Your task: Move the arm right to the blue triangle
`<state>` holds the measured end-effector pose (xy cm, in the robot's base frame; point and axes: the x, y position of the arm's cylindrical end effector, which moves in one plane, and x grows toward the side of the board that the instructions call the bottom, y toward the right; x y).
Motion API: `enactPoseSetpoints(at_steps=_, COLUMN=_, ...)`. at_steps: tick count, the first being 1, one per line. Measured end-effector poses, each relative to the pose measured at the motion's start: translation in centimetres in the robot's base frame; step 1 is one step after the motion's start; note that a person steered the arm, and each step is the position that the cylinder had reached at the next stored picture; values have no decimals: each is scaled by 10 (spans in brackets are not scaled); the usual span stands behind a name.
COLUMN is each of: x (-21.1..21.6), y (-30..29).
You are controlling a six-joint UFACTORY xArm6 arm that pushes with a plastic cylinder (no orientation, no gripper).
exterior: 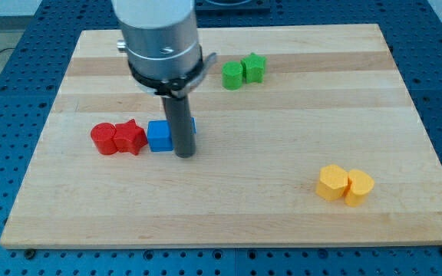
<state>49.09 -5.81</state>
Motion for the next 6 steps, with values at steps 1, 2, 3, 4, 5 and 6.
enactPoseSetpoints(at_steps=1, x=-2, y=62)
enactPoseSetpoints(at_steps=2, x=-40, y=107)
enactPoseSetpoints(at_steps=3, x=-86, y=107)
enactPoseSetpoints(at_steps=4, x=-88, y=69)
enactPoseSetpoints(at_steps=5, x=-66, y=39)
enactPoseSetpoints(at_steps=6, x=-53, y=29)
